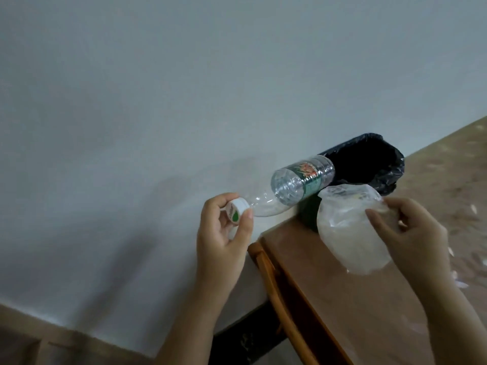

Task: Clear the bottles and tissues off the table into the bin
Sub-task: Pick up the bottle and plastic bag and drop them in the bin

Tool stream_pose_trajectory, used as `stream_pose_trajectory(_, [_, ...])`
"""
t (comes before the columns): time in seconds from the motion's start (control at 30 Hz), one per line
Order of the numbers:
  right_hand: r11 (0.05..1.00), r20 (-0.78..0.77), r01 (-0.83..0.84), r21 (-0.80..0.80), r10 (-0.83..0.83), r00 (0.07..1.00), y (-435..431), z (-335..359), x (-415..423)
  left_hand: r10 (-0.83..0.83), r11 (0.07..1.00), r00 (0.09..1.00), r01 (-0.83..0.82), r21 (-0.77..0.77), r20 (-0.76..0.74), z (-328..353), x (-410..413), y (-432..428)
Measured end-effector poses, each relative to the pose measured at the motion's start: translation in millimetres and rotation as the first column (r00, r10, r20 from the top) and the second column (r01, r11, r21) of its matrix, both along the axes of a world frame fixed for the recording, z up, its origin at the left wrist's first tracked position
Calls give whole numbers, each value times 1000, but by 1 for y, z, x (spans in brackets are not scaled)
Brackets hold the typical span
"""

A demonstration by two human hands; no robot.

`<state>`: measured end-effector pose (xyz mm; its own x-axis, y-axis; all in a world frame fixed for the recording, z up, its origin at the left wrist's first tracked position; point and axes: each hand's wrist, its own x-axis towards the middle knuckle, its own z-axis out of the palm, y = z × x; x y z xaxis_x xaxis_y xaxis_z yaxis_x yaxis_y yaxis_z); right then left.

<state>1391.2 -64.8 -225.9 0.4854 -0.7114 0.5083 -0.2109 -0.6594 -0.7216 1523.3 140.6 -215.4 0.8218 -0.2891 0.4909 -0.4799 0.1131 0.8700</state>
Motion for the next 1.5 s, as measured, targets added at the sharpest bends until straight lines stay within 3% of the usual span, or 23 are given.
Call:
stream_pose_trajectory(0.33, [959, -30, 283, -5, -283, 959, -58, -3, 9, -199, 978, 980, 200, 65, -23, -17, 59, -105])
stream_pose_trajectory(0.57, [898, -49, 439, -14, -439, 897, -76, -5, 26, -326, 932, 931, 288, 219, 163, -26, 108, -193])
stream_pose_trajectory(0.73, [872, -54, 489, -38, -490, 870, -80, -7, 40, -391, 889, 871, 273, 368, 297, -37, 124, -241])
stream_pose_trajectory(1.03, [853, -82, 521, 34, -517, 852, -80, -24, 47, -556, 779, 731, 292, 555, 395, -65, 127, -270])
stream_pose_trajectory(1.23, [848, -73, 527, 56, -523, 849, -80, -28, 47, -613, 705, 706, 287, 649, 354, -81, 126, -267])
stream_pose_trajectory(1.5, [854, -32, 521, -4, -520, 853, -91, -10, 50, -580, 728, 701, 215, 651, 416, -73, 130, -257])
